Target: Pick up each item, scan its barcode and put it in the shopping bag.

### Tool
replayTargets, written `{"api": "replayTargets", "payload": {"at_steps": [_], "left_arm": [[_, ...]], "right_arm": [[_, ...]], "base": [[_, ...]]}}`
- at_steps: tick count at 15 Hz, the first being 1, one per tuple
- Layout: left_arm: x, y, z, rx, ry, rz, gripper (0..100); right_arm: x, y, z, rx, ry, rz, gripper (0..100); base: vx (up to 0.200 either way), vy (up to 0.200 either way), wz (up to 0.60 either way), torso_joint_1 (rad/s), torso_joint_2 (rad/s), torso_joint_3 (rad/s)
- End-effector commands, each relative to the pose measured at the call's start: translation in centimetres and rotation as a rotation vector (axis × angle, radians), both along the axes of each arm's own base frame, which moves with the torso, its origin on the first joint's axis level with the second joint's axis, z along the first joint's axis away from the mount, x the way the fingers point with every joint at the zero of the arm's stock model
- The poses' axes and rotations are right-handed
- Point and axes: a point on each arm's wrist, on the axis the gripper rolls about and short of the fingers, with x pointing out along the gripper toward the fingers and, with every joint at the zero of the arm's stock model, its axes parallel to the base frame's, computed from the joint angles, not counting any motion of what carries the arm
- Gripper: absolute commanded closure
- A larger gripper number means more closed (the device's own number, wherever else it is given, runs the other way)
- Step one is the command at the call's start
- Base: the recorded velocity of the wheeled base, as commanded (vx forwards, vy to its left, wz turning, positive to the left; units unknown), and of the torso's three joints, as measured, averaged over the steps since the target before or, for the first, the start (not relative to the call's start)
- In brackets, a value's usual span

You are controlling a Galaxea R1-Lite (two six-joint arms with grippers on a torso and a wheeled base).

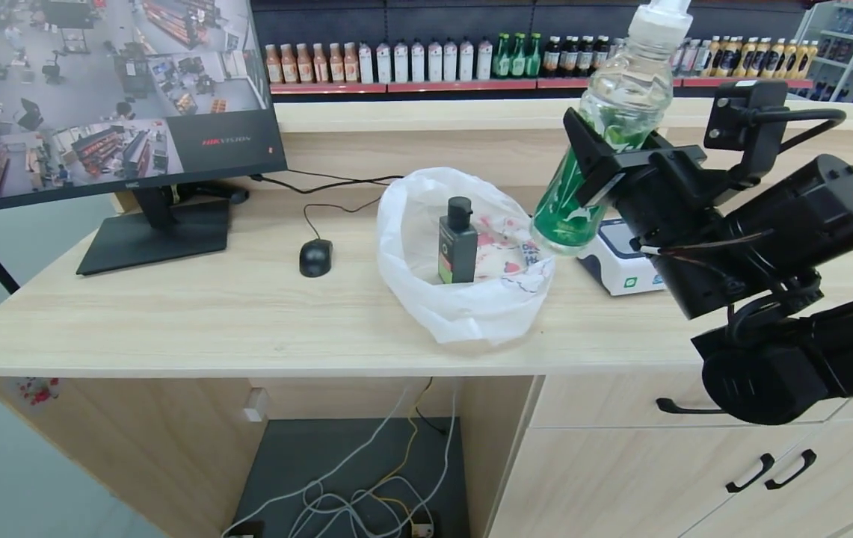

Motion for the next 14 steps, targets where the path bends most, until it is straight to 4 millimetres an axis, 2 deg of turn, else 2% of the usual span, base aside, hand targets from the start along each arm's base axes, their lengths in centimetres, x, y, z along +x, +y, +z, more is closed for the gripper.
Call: {"api": "replayTargets", "payload": {"at_steps": [1,7,14], "left_arm": [[0.0,0.0,0.0,0.0,0.0,0.0,0],[0.0,0.0,0.0,0.0,0.0,0.0,0],[0.0,0.0,0.0,0.002,0.0,0.0,0]], "right_arm": [[-0.1,0.9,-0.1,-0.005,-0.002,0.023,100],[2.2,-0.8,-1.6,-0.014,0.054,-0.028,100],[6.4,1.1,-3.5,0.01,0.118,0.003,100]], "base": [[0.0,0.0,0.0,0.0,0.0,0.0],[0.0,0.0,0.0,0.0,0.0,0.0],[0.0,0.0,0.0,0.0,0.0,0.0]]}}
